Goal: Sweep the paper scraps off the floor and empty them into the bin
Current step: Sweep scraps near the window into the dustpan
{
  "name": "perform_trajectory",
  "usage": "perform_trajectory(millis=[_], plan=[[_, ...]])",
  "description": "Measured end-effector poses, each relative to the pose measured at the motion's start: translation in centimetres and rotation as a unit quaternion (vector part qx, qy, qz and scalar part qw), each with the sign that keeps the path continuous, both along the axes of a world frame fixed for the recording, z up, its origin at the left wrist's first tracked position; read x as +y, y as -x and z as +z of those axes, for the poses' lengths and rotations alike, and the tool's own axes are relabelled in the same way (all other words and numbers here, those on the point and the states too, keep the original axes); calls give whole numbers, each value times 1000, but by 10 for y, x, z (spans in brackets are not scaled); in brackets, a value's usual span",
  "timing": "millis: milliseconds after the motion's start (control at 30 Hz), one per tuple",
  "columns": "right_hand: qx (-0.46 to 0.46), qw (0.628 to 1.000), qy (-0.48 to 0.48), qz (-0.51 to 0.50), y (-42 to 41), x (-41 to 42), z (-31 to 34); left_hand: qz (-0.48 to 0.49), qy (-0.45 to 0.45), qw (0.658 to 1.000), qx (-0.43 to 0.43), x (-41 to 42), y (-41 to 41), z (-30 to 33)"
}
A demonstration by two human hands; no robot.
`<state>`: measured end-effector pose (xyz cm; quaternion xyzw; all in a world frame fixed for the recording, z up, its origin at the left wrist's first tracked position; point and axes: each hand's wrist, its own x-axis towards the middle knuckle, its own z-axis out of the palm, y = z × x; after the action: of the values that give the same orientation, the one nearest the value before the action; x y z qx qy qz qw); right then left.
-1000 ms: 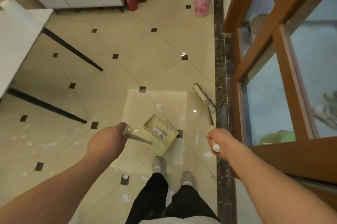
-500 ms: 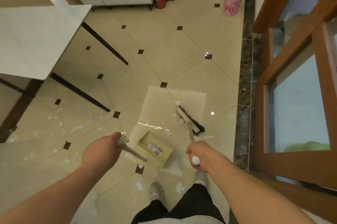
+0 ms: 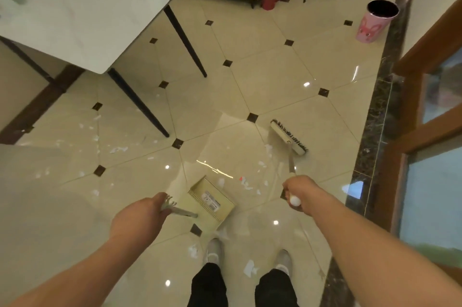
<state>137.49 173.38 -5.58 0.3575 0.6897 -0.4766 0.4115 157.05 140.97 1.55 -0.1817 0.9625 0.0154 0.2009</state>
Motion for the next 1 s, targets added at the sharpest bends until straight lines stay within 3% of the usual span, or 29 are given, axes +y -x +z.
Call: perform_trajectory(millis=[167, 467, 600, 767, 1000], plan=[[-49, 992, -78, 83, -3, -66, -38, 6, -13, 1000, -15, -53, -7, -23], [-97, 972, -5, 216, -128, -126, -4, -35, -45, 997, -45, -128, 16, -55], [-120, 978, 26, 169, -122, -125, 38, -70, -53, 995, -38, -149, 34, -57], [-85, 993, 36, 78, -111, -106, 72, -131, -60, 988, -51, -158, 43, -58], [-48, 997, -53, -43, -121, -69, 40, -205, -77, 974, -60, -146, 48, -70]])
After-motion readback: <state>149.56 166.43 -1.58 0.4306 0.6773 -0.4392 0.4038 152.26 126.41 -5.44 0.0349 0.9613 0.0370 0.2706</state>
